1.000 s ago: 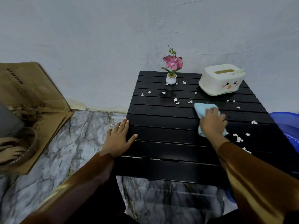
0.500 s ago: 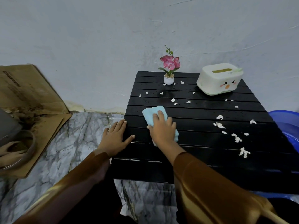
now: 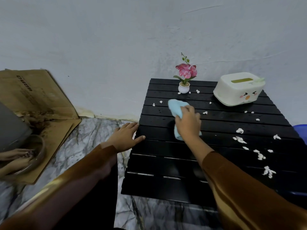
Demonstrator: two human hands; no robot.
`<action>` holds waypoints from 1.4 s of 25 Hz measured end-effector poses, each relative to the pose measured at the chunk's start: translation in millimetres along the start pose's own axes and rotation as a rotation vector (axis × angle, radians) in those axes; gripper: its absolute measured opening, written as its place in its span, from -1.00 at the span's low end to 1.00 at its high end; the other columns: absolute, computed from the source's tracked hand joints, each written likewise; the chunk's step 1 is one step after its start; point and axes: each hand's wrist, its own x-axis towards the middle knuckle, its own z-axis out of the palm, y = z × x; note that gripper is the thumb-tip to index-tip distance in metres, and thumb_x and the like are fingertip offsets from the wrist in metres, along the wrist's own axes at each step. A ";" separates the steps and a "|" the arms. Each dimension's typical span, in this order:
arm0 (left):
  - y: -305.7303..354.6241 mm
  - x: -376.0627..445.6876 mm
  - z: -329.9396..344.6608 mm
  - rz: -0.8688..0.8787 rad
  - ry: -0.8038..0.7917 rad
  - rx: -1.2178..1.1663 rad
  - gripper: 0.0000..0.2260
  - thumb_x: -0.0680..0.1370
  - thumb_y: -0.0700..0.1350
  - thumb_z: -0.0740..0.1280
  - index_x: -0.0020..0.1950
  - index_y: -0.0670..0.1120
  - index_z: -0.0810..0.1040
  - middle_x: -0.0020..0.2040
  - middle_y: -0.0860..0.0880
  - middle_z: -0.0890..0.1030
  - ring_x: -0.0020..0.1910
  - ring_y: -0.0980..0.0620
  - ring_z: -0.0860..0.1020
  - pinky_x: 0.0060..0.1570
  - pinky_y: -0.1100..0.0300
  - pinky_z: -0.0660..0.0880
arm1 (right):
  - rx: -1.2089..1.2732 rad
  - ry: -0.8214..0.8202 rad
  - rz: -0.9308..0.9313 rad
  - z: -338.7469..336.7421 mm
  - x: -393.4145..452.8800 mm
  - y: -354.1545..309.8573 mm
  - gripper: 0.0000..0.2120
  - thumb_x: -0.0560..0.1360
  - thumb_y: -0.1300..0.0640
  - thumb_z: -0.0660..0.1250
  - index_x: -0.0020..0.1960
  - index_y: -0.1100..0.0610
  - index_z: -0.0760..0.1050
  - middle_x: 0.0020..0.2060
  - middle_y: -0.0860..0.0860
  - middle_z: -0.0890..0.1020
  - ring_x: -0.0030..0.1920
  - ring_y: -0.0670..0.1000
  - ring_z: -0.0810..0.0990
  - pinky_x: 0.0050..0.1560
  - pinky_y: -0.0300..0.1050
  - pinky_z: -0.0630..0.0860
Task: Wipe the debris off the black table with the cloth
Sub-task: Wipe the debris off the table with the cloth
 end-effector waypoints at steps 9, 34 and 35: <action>-10.8 45.5 15.9 -0.026 0.017 -0.061 -0.40 0.61 0.15 0.04 0.57 -0.02 -0.08 0.59 0.05 -0.06 0.57 0.01 -0.02 0.47 -0.10 0.07 | -0.109 -0.170 -0.201 82.3 25.6 -80.4 -0.67 0.58 0.07 0.16 0.31 0.12 0.38 0.38 0.03 0.32 0.25 0.19 0.33 0.21 0.03 0.29; -6.3 119.5 6.3 -0.037 0.031 -0.161 -0.39 0.61 0.15 0.04 0.56 -0.04 -0.12 0.59 0.02 -0.09 0.56 -0.04 0.03 0.47 -0.11 0.08 | -0.112 -0.018 -0.131 63.6 89.4 -55.0 -0.61 0.52 0.12 0.24 0.34 0.10 0.35 0.40 -0.01 0.29 0.25 0.16 0.31 0.21 0.01 0.27; -5.7 123.5 6.8 -0.044 0.024 -0.159 -0.39 0.61 0.15 0.03 0.56 -0.04 -0.13 0.59 0.02 -0.10 0.56 -0.04 0.02 0.47 -0.11 0.08 | -0.149 -0.078 -0.163 76.3 94.7 -64.2 -0.59 0.51 0.12 0.27 0.35 0.10 0.34 0.41 0.00 0.29 0.25 0.16 0.30 0.20 0.00 0.27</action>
